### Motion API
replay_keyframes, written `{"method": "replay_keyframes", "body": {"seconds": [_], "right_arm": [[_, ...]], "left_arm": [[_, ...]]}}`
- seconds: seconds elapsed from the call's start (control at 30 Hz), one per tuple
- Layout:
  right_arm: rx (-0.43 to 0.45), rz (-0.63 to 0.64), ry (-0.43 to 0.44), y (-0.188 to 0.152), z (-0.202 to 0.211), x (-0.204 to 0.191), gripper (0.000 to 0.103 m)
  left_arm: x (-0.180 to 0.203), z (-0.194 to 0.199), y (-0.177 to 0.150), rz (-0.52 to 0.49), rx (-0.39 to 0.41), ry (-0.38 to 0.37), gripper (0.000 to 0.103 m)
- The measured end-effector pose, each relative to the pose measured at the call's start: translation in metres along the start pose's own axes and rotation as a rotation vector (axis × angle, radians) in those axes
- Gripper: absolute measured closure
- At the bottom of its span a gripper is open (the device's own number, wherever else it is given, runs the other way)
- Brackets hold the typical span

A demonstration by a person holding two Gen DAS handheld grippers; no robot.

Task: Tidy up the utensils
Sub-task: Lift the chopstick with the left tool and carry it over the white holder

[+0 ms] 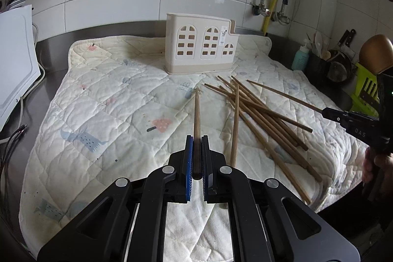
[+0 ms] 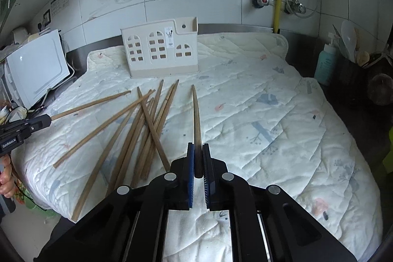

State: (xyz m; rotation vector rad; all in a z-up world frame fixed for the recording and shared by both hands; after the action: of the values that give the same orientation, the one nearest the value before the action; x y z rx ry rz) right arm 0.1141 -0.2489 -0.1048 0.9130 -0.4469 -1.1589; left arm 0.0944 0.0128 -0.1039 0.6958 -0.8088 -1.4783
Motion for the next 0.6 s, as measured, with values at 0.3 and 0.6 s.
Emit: {"method": "replay_keyframes", "body": {"seconds": [0.3,0.6], "right_arm": [[0.052,0.126,0.013,0.066,0.026,-0.011,0.097],[0.067,0.185,0.084,0.14,0.03,-0.018,0.097]], "left_arm": [[-0.006,0.014,0.029,0.038,0.051,-0.019,0.098],[-0.011,0.016,0.084,0.035,0.101,-0.005,0.098]]}}
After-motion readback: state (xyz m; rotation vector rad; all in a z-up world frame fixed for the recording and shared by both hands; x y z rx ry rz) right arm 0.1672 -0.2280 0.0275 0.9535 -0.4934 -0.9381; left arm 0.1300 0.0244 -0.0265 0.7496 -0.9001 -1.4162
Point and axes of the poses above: each gripper's, at about its wrist camera, not at the fingertips, and z roughly against the way its jaws point, x to its right, y to its top, the point moved 7 cm from there along -z, roughly the way its jaws point, and after that the axes turned 8 degrees about y, right-handed, at the moved point
